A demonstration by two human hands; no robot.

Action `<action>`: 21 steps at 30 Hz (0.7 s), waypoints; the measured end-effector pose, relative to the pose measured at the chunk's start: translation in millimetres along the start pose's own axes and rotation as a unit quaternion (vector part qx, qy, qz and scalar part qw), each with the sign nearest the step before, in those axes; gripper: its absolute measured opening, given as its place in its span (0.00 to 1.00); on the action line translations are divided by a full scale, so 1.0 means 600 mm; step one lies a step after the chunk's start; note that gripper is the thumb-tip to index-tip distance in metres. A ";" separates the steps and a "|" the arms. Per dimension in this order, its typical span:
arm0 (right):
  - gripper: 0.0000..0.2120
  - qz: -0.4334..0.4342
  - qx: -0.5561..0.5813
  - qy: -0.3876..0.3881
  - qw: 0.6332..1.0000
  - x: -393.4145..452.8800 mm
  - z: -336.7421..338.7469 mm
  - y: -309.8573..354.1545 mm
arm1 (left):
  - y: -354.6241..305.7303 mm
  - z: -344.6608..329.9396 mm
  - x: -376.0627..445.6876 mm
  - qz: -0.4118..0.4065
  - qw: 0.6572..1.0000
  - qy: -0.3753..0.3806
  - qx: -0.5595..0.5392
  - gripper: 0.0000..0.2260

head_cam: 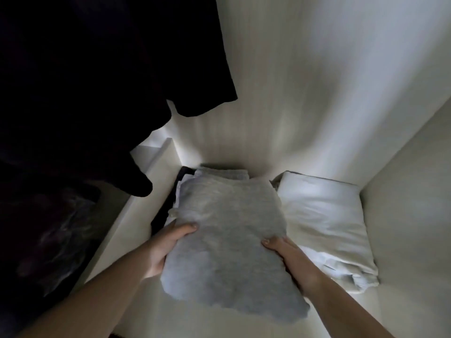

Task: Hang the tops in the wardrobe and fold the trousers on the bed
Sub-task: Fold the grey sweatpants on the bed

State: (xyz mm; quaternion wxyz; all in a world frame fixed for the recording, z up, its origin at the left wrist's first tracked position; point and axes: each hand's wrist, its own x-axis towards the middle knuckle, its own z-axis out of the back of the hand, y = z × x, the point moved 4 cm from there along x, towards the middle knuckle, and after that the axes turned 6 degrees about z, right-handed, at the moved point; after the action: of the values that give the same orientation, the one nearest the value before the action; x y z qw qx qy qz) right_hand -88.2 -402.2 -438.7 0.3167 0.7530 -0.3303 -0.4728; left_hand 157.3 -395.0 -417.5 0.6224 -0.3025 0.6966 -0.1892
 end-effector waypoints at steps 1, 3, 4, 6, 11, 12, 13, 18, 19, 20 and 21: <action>0.21 0.007 0.006 0.005 1.000 0.030 -0.005 0.012 | -0.024 0.010 0.023 -0.011 1.000 -0.007 0.013 0.18; 0.23 0.022 0.008 0.009 1.000 0.095 -0.010 0.024 | -0.070 0.027 0.069 -0.032 0.999 -0.010 0.038 0.18; 0.24 0.034 0.006 0.012 0.999 0.125 -0.012 0.026 | -0.087 0.035 0.092 -0.042 0.998 -0.004 0.047 0.16; 0.22 0.052 -0.003 0.005 0.999 0.179 -0.014 0.021 | -0.110 0.056 0.140 -0.051 0.996 -0.015 0.077 0.14; 0.25 0.022 -0.011 -0.015 1.000 0.292 0.004 -0.043 | -0.108 0.129 0.285 -0.091 0.967 -0.160 0.174 0.21; 0.26 0.018 -0.003 -0.023 1.000 0.305 0.009 -0.055 | -0.099 0.138 0.304 -0.084 0.961 -0.186 0.186 0.23; 0.27 0.018 0.003 -0.033 0.999 0.315 0.014 -0.063 | -0.091 0.144 0.320 -0.079 0.954 -0.204 0.205 0.23; 0.20 0.057 -0.051 -0.052 0.996 0.339 0.016 -0.050 | -0.086 0.155 0.345 -0.103 0.935 -0.235 0.246 0.29; 0.17 0.080 -0.068 -0.066 0.992 0.343 0.016 -0.040 | -0.095 0.149 0.342 -0.123 0.932 -0.234 0.248 0.26; 0.14 0.098 -0.079 -0.085 0.988 0.349 0.018 -0.031 | -0.101 0.151 0.342 -0.132 0.930 -0.238 0.247 0.23; 0.12 0.110 -0.087 -0.101 0.985 0.356 0.019 -0.024 | -0.108 0.151 0.343 -0.142 0.929 -0.237 0.247 0.22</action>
State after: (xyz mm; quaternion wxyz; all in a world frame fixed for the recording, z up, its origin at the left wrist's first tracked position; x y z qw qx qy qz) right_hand -24.5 -565.8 -561.3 0.3958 0.6302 -0.3988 -0.5359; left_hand 249.6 -568.2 -545.0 0.7911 -0.2711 0.4097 -0.3643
